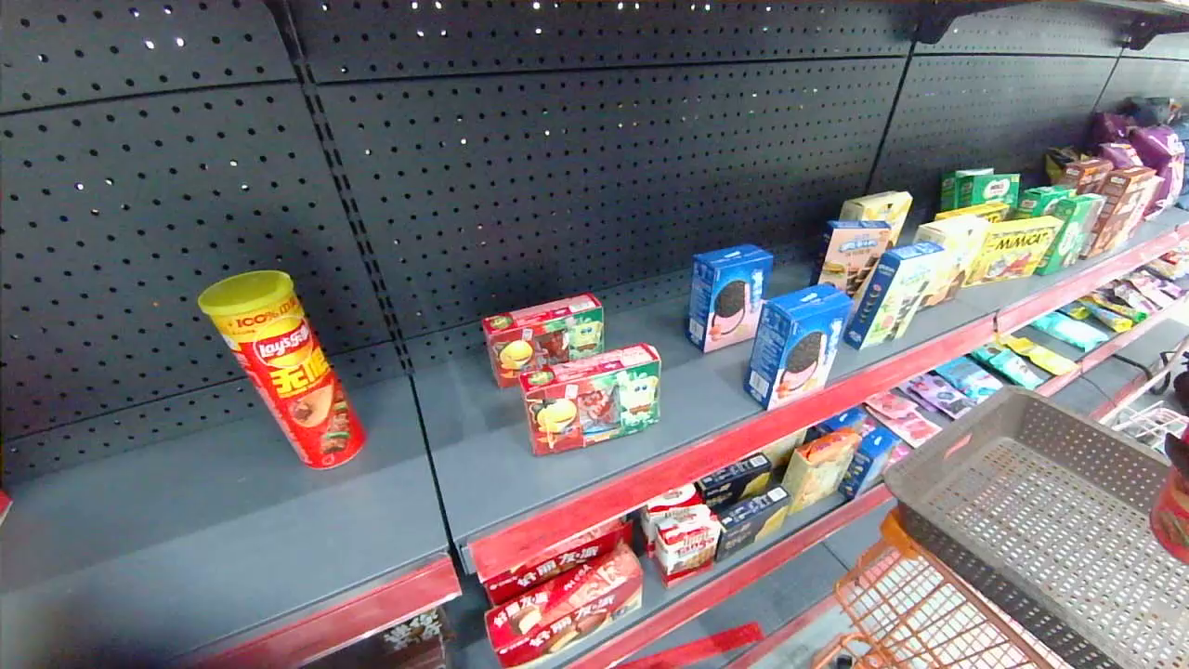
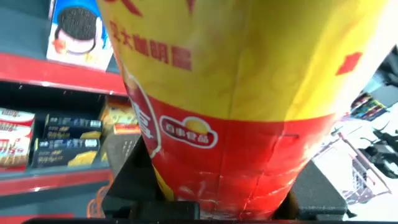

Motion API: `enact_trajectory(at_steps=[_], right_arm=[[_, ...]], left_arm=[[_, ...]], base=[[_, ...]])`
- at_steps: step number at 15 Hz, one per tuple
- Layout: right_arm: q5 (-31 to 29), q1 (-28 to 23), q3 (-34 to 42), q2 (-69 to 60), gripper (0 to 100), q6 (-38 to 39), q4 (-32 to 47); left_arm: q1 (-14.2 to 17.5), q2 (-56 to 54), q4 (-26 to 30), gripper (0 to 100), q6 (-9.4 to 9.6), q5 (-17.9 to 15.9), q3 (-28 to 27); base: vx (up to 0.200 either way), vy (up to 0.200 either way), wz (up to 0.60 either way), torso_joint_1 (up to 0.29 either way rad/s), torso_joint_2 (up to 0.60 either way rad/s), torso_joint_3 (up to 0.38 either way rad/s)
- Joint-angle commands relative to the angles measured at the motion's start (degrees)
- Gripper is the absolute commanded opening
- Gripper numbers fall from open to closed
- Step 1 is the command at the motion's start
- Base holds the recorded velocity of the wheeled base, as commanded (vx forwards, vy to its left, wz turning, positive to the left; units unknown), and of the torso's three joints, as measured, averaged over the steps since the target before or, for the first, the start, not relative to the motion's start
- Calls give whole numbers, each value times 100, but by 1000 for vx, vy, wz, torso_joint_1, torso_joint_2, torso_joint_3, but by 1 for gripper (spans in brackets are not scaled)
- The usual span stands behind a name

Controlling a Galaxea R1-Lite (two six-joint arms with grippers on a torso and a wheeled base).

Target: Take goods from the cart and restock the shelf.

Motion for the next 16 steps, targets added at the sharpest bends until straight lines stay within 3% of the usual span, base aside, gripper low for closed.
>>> enact_trajectory(at_steps=[1, 3, 8, 16], right_arm=[[8, 101, 6, 11, 0, 19, -7], [8, 136, 15, 19, 0, -7, -7], [8, 250, 6, 19, 0, -25, -7], [-27, 374, 6, -16, 0, -16, 11]], left_arm=[[-1, 5, -3, 100, -3, 1, 1], [-1, 5, -3, 100, -3, 1, 1], [-1, 5, -3, 100, -3, -8, 1], [-1, 5, -3, 100, -3, -8, 1]], base=[[0, 0, 0, 0, 0, 0], [0, 0, 0, 0, 0, 0], [0, 0, 600, 3, 1, 2], [0, 0, 0, 0, 0, 0]])
